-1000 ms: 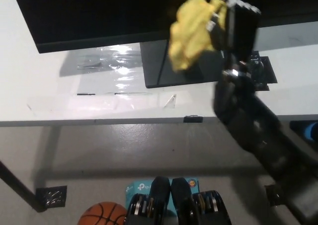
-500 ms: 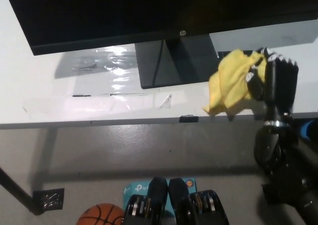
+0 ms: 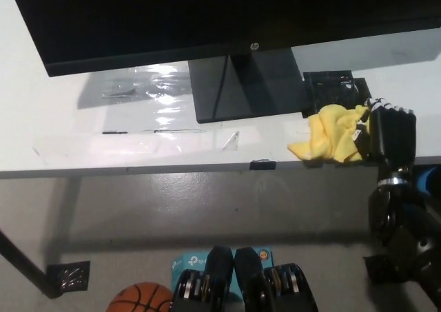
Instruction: The robot uses its right hand to pick up the cloth kept in the middle of the desk and use it to wipe the monitor in the middle of the desk by swiping its screen twice
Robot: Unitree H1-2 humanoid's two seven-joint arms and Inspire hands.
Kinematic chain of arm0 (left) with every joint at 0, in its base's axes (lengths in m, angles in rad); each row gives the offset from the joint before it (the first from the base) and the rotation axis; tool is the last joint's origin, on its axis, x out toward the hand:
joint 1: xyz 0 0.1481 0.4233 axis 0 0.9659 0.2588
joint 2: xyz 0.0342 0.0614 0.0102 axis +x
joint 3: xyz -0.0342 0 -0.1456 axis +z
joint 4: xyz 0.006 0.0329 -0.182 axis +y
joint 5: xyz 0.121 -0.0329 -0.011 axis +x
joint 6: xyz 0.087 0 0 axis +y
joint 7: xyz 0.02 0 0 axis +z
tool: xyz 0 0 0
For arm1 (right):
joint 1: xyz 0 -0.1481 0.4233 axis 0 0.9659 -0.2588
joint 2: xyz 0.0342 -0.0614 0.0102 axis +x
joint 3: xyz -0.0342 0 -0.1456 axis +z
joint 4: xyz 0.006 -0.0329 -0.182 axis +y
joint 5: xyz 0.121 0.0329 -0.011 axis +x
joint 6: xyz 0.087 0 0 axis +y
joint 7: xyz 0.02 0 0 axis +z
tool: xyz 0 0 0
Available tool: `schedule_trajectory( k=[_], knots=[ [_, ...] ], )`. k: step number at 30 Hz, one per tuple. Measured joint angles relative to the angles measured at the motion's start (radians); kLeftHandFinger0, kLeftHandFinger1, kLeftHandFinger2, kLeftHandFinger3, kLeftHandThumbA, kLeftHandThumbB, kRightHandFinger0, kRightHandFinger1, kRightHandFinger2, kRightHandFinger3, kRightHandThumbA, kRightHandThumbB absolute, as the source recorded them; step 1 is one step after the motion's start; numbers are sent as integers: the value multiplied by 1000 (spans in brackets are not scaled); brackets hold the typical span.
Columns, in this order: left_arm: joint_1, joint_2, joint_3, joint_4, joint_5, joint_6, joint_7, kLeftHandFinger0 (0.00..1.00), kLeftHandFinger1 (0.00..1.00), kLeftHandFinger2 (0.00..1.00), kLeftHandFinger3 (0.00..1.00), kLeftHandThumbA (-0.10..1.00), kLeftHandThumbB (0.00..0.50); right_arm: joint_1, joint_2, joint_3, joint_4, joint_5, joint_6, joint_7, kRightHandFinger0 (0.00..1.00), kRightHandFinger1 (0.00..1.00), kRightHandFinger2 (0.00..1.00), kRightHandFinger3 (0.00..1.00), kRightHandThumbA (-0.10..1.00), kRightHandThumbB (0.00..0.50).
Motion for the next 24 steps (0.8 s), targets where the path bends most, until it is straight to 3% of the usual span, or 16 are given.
schedule_trajectory(
  k=[2, 4, 6, 7, 9, 11, 13, 14, 15, 17, 18, 19, 20, 22, 23, 24],
  knots=[
    [4, 0, 1, -3, 0, 2, 0, 485, 528, 643, 786, -83, 180, -27, 6, -2, 31, 0, 25, 16, 0, 64, 378, 179, -100, 216],
    [5, 0, 2, -5, 0, 4, 0, 484, 524, 636, 785, -83, 181, -62, 14, -7, 69, 4, 58, 47, 0, 50, 337, 213, -100, 192],
    [6, 0, 3, -15, 0, 7, 0, 477, 521, 634, 786, -100, 176, -94, 21, -12, 96, 10, 86, 80, 0, 46, 315, 125, -100, 187],
    [7, 0, 3, -19, 0, 10, 0, 485, 527, 639, 788, -95, 183, -115, 24, -15, 109, 13, 100, 102, 38, 128, 399, 298, -100, 191],
    [7, 0, 3, -26, 0, 16, 1, 501, 542, 649, 790, -56, 187, -144, 26, -17, 125, 16, 123, 139, 0, 47, 268, 445, -96, 230],
    [7, 0, 3, -32, 0, 22, 1, 500, 541, 646, 788, -57, 189, -164, 30, -17, 138, 17, 145, 173, 0, 13, 193, 496, -94, 238],
    [8, 0, 4, -37, 0, 29, 1, 485, 530, 636, 782, -63, 193, -179, 34, -17, 141, 18, 170, 214, 0, 0, 140, 277, -100, 169],
    [8, 0, 4, -37, 0, 30, 1, 481, 525, 628, 775, -69, 198, -180, 35, -17, 141, 18, 177, 224, 0, 16, 156, 285, -100, 144],
    [8, 0, 4, -37, 0, 33, 1, 479, 525, 628, 773, -62, 206, -181, 36, -16, 138, 18, 186, 244, 10, 67, 196, 256, -52, 63],
    [8, 0, 4, -37, 0, 34, 1, 471, 517, 622, 765, -74, 198, -177, 37, -15, 113, 19, 197, 284, 175, 239, 341, 371, 15, 78],
    [7, 0, 5, -37, 0, 34, 1, 470, 516, 621, 764, -76, 198, -174, 36, -15, 92, 20, 201, 304, 190, 241, 332, 392, 31, 79],
    [7, 0, 6, -37, 0, 34, 1, 465, 515, 619, 761, -66, 204, -171, 34, -17, 68, 21, 205, 325, 285, 328, 412, 599, 110, 105],
    [7, 0, 6, -37, 0, 34, 1, 463, 514, 618, 760, -60, 204, -165, 32, -21, 37, 24, 208, 346, 295, 325, 424, 693, 153, 117],
    [6, 0, 7, -36, 0, 34, 0, 461, 514, 623, 764, -42, 207, -143, 29, -29, -24, 31, 218, 388, 170, 227, 395, 947, 172, 136],
    [6, 0, 7, -35, 0, 33, 0, 458, 507, 616, 764, -49, 200, -134, 28, -33, -53, 35, 222, 402, 161, 257, 506, 1000, 244, 124],
    [6, 0, 7, -33, 0, 33, 0, 458, 506, 615, 764, -50, 200, -115, 28, -39, -94, 39, 229, 426, 160, 257, 511, 1000, 250, 125]
  ],
)
